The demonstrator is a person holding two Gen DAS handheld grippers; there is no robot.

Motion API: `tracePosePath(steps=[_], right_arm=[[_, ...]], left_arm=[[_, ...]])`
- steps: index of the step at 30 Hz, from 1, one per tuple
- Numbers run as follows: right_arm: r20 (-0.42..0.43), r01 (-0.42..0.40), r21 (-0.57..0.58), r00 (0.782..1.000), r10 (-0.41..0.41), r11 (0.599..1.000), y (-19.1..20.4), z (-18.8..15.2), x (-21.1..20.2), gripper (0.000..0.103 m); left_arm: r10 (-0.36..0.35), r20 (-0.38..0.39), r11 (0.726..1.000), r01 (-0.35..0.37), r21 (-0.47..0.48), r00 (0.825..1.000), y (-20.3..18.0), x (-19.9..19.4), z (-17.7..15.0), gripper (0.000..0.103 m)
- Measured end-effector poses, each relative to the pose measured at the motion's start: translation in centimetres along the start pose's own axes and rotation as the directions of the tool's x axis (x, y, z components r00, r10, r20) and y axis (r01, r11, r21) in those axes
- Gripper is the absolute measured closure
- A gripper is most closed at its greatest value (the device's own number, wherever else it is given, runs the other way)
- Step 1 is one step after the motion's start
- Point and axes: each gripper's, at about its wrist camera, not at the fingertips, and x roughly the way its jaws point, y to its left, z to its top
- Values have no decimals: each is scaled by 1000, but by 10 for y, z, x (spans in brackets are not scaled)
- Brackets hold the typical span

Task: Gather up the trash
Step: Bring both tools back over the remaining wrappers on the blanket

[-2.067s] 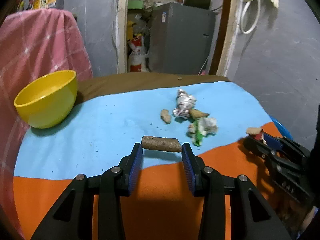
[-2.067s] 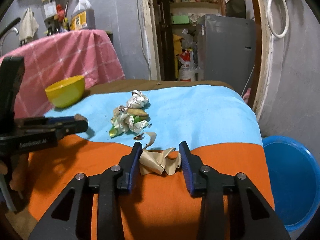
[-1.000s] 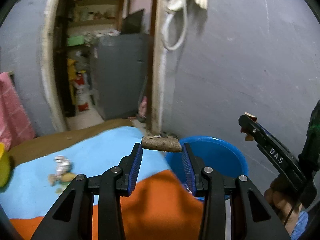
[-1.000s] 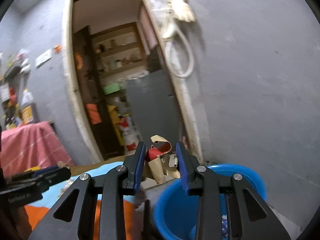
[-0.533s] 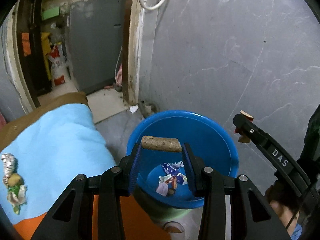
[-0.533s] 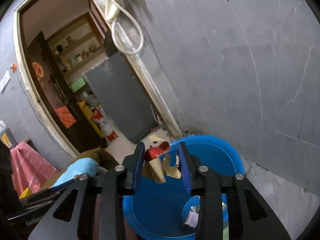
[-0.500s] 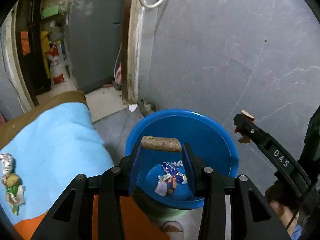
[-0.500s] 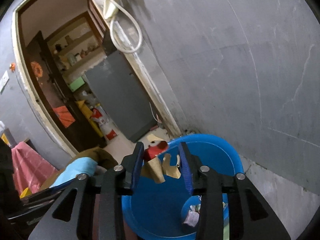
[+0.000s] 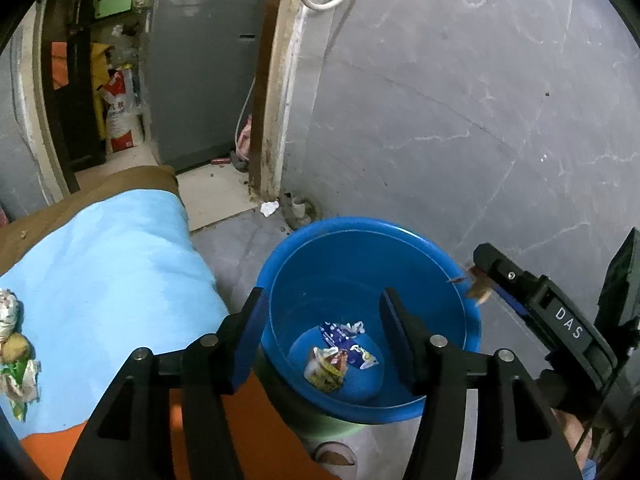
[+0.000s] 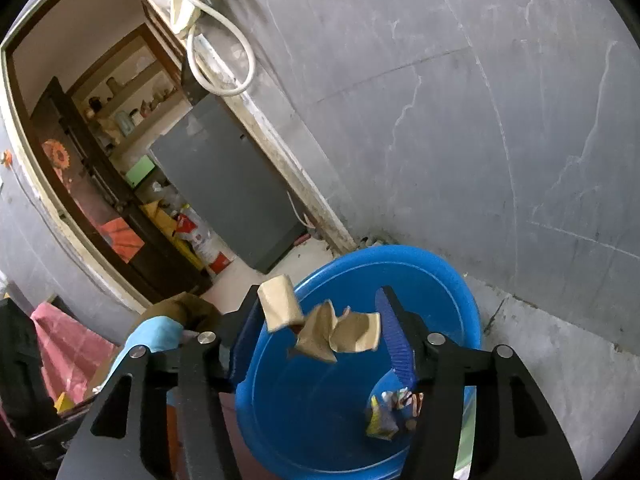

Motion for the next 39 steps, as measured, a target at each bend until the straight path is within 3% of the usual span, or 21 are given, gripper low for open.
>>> tracePosePath(steps=[3, 15, 18, 22, 25, 28, 33, 39], right_arm=[[-9, -13, 15, 1000, 13, 1000, -2, 1, 1, 33], [15, -43, -26, 999, 43, 999, 16, -1, -1, 21], [41, -55, -73, 997, 59, 996, 29, -4, -5, 17], [92, -86, -133, 991, 99, 987, 50, -9, -15, 0], [125, -127, -181, 981, 150, 975, 69, -14, -21, 0], [144, -152, -224, 972, 187, 963, 86, -20, -24, 0], [179, -198, -307, 949, 261, 931, 115, -33, -32, 0], [219, -224, -422, 915, 338, 879, 149, -51, -47, 0]], left_arm=[[16, 20, 1000, -16, -1, 1000, 2, -7, 2, 48], [100, 82, 995, -100, -9, 992, 20, -48, 1, 37], [134, 116, 991, -134, -15, 984, 28, -65, -2, 30], [180, 159, 984, -177, -34, 971, 43, -89, -8, 21], [217, 198, 976, -206, -74, 956, 57, -109, -15, 15], [262, 253, 963, -232, -139, 932, 72, -130, -25, 11], [350, 337, 929, -277, -245, 874, 95, -167, -43, 6], [483, 402, 867, -360, -346, 778, 114, -209, -66, 4]])
